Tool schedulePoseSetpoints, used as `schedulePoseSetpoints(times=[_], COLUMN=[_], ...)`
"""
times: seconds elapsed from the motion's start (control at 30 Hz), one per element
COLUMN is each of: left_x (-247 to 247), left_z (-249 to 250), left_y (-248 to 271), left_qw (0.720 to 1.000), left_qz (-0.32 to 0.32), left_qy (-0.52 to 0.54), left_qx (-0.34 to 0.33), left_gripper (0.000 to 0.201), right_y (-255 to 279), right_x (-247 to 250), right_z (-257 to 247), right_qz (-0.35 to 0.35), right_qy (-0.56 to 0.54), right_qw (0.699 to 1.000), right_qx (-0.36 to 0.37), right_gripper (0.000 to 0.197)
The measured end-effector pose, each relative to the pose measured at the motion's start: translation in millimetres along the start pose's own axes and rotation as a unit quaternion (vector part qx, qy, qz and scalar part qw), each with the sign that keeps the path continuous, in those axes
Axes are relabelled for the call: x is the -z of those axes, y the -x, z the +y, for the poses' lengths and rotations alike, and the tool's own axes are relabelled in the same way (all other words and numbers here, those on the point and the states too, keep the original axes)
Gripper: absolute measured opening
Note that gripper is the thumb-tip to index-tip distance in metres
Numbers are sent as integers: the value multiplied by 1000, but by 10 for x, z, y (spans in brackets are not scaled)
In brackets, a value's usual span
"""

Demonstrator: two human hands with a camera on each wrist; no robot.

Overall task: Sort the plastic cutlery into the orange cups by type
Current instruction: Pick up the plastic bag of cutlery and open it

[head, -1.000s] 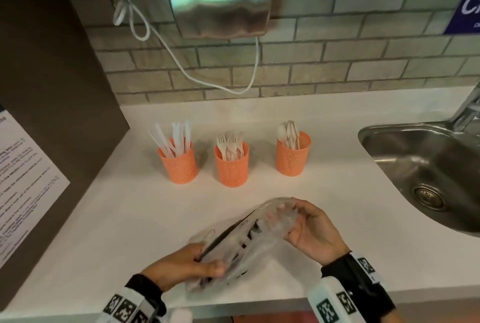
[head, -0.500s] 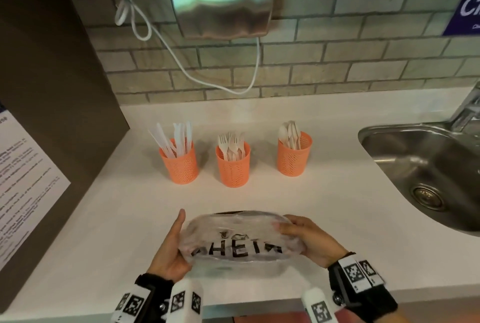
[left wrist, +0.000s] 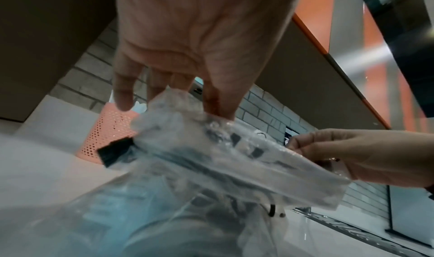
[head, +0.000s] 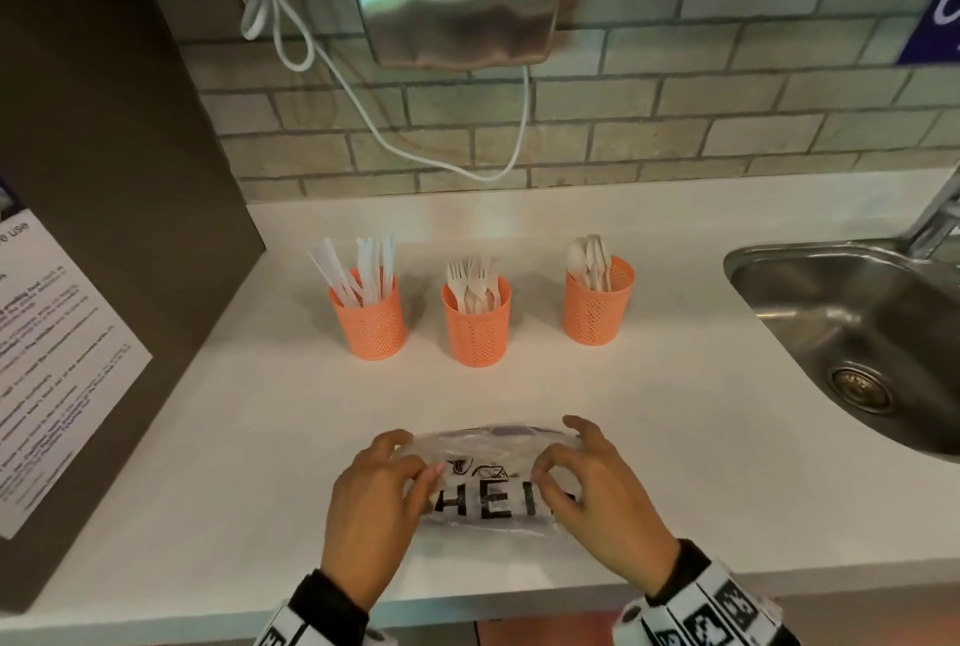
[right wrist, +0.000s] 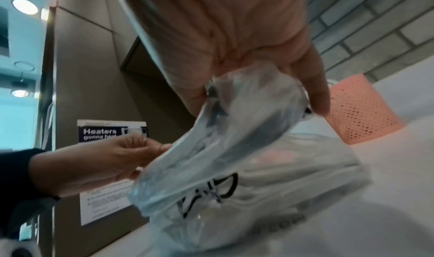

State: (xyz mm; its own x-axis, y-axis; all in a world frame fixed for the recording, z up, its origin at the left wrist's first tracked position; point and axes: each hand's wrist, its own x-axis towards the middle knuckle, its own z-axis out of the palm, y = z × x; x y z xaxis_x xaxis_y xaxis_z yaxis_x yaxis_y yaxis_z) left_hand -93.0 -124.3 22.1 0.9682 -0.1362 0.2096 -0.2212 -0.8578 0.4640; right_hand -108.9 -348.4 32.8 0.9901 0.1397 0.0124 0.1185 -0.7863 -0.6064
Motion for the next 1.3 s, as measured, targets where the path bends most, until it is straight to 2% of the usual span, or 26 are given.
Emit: schedulePoseSetpoints(times=[0.1, 0.17, 0.23, 0.3, 0.37, 0.43, 0.5, 0.63, 0.67, 0.7, 0.73, 0.8, 0.83, 0.87, 0.9, 0.93, 1.0, 1.03, 1.07, 1.17, 1.23, 1.27, 1.3], left_x=[-19, -38, -67, -26, 79, 179, 242, 303, 339, 377, 413, 442, 454, 428, 432, 427, 387, 353, 330, 334, 435, 466, 455], left_z=[89, 196, 257, 253, 250, 227, 183, 153, 200, 250, 311, 426, 494, 538, 610, 658, 664, 610, 556, 371, 453, 486, 487], left_y=[-33, -29, -14, -34, -92, -157, -211, -251, -247, -233, -214, -152, -134, -126, -138, -170, -260, -307, -337, -438, -432, -447, -473], left_qw=[999, 996, 985, 972, 972, 973, 964, 937, 941, 954, 968, 984, 987, 986, 981, 969, 933, 913, 896, 884, 872, 871, 869], left_qz=[-9, -7, -65, -115, -138, -159, -202, -272, -252, -195, -114, 7, 39, 37, 3, -42, -134, -174, -204, -200, -260, -294, -298], left_qy=[-30, -70, -121, -141, -103, -80, -78, -150, -167, -188, -206, -175, -138, -116, -118, -157, -254, -291, -317, -344, -354, -351, -361], left_qx=[26, 59, 109, 147, 157, 148, 155, 162, 153, 126, 83, -15, -69, -112, -156, -186, -214, -227, -234, -246, -215, -181, -159], left_gripper=[22, 14, 45, 69, 84, 92, 96, 94, 91, 86, 78, 51, 39, 33, 32, 34, 30, 28, 31, 41, 48, 58, 66], right_y=[-84, -110, -134, -184, -248, -299, -308, -255, -236, -207, -169, -96, -69, -53, -44, -60, -199, -301, -399, -591, -647, -654, -662], right_x=[51, 44, 42, 114, 256, 387, 436, 406, 420, 449, 474, 485, 464, 431, 383, 341, 273, 249, 228, 259, 277, 290, 309], right_z=[-111, -175, -210, -195, -192, -172, -172, -204, -227, -267, -312, -449, -516, -579, -633, -680, -665, -602, -526, -381, -316, -310, -310], right_qz=[-22, -40, -57, -47, -20, -20, -67, -164, -164, -145, -97, 31, 86, 105, 70, 1, -143, -178, -198, -222, -224, -227, -228], right_qy=[69, 113, 142, 158, 149, 145, 167, 216, 229, 247, 275, 312, 304, 282, 260, 244, 258, 288, 306, 343, 355, 363, 376], right_qw=[997, 992, 987, 985, 987, 987, 982, 959, 956, 955, 955, 949, 945, 943, 943, 944, 932, 921, 914, 902, 898, 894, 889], right_qx=[-38, -38, -41, -53, -63, -64, -63, -88, -87, -78, -50, 27, 83, 145, 195, 222, 208, 192, 176, 141, 133, 130, 128], right_gripper=[33, 34, 32, 57, 73, 76, 74, 75, 75, 75, 75, 71, 65, 56, 44, 32, 18, 20, 24, 33, 47, 57, 66])
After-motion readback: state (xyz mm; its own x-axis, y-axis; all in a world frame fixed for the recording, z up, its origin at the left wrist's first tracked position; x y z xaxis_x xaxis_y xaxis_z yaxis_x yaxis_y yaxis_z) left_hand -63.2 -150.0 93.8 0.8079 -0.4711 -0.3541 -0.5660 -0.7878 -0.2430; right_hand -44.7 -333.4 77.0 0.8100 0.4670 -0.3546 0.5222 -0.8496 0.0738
